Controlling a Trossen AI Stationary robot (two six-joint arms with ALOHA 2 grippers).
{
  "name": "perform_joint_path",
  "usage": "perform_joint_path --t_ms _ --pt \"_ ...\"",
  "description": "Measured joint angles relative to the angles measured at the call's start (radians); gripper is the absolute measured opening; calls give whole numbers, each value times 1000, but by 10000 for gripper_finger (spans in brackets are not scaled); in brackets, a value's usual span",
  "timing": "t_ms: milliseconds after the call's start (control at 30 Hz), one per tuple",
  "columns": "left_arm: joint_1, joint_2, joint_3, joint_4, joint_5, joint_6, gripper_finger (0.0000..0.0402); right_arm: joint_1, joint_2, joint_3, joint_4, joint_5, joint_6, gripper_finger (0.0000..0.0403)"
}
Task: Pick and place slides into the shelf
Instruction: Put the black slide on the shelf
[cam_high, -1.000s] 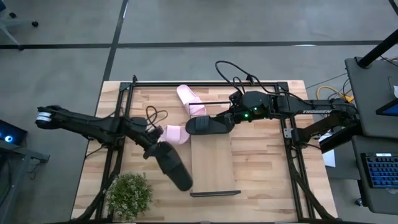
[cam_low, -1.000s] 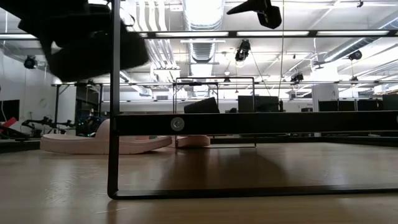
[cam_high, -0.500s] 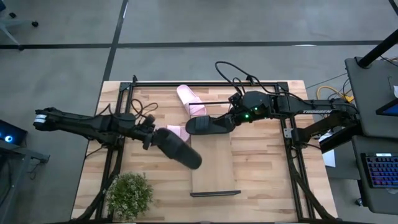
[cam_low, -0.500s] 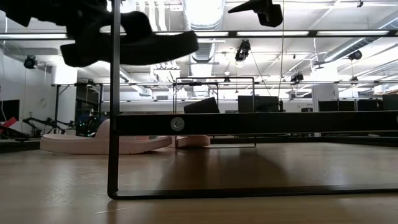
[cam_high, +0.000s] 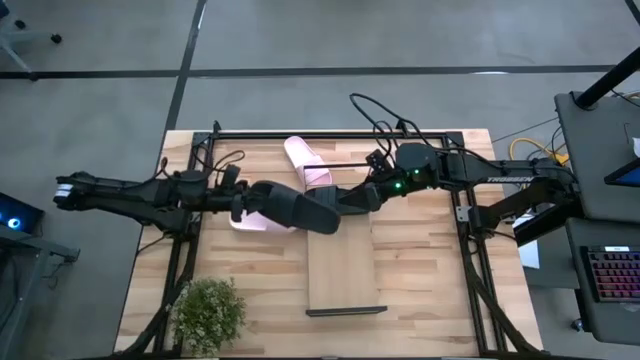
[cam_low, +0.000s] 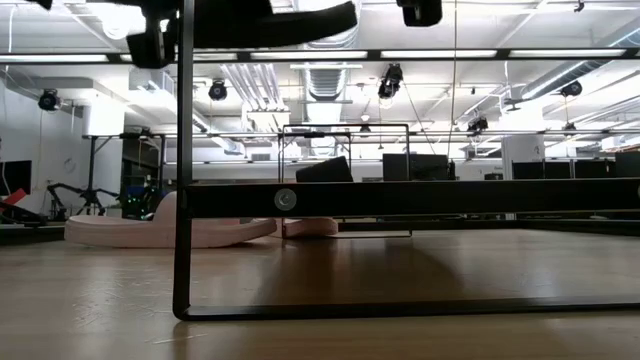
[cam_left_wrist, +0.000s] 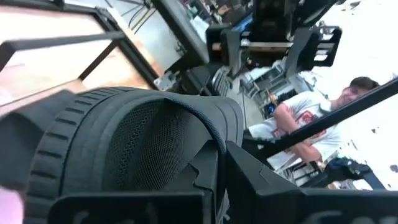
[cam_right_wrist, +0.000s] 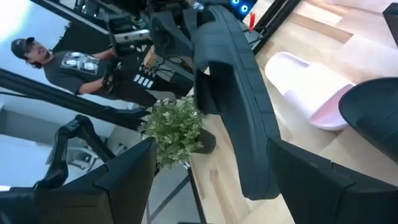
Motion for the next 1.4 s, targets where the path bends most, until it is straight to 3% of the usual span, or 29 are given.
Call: perform_joint_path --t_ms 500,1167,1400 --pt "30 72 147 -12 -11 47 0 73 0 -55 -5 26 -3 288" --pt "30 84 151 16 28 29 0 70 -78 -160 11 60 3 292" --pt "30 97 151 38 30 26 0 70 -69 -168 103 59 12 293"
